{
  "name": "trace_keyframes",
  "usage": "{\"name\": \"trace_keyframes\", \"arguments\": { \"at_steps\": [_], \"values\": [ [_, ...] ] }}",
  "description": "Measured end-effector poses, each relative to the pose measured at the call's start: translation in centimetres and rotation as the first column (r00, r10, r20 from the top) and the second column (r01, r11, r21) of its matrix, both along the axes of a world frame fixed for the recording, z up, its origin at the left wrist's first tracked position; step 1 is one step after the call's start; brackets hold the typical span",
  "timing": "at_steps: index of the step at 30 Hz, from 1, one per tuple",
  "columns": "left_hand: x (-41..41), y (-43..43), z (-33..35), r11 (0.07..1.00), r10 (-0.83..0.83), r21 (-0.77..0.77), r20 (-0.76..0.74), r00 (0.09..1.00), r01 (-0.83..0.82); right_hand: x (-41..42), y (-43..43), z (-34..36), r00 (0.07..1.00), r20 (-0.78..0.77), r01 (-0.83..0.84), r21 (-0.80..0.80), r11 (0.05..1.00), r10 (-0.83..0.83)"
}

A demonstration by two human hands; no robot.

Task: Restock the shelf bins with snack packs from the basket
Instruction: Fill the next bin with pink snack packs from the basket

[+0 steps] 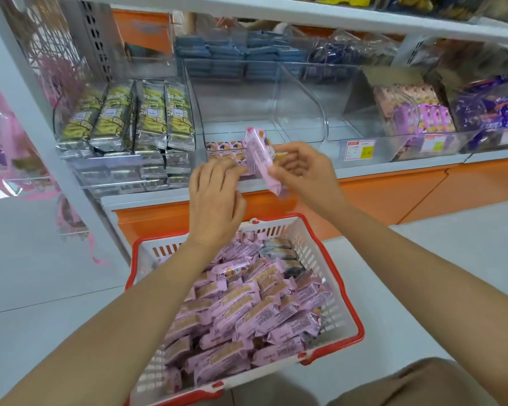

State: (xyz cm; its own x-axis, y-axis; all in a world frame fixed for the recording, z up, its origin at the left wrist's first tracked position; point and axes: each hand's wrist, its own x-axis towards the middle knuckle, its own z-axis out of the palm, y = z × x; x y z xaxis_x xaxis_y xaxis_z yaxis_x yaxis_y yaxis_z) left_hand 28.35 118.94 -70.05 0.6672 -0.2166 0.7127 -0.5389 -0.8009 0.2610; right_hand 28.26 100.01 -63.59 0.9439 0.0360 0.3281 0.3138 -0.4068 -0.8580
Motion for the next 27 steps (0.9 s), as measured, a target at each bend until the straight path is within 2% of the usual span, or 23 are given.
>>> {"name": "trace_keyframes", "arguments": {
  "at_steps": [3, 6, 11, 15, 21, 27],
  "values": [
    [1.5, 0.8, 1.2, 0.972, 0.083, 0.224, -0.03, 0.996, -0.074, 3.5, 0.1, 2.6, 0.992, 0.035, 0.118, -0.031, 0.992, -0.117],
    [2.8, 1.1, 1.3, 0.926, 0.138, 0.361, -0.066, 0.988, -0.106, 6.9, 0.1, 3.7, 0.979, 0.036, 0.205, -0.149, 0.967, -0.202],
    [4.0, 0.9, 0.2, 0.902, 0.18, 0.408, -0.054, 0.982, -0.142, 11.2, 0.3, 3.4, 0.965, 0.002, 0.243, -0.365, 0.899, -0.261],
    [3.6, 0.4, 0.6, 0.896, 0.213, 0.418, -0.115, 0.97, -0.147, 13.1, 0.4, 3.1, 0.951, -0.068, 0.232, -0.496, 0.837, -0.303],
    [3.0, 0.2, 2.1, 0.9, 0.229, 0.419, -0.231, 0.946, -0.116, 14.9, 0.3, 2.5, 0.929, -0.21, 0.062, -0.724, 0.687, -0.305],
    [2.6, -0.1, 3.9, 0.859, 0.3, 0.503, -0.354, 0.885, -0.09, 15.6, 1.3, 3.1, 0.859, -0.414, -0.135, -0.751, 0.646, -0.301]
  ]
}}
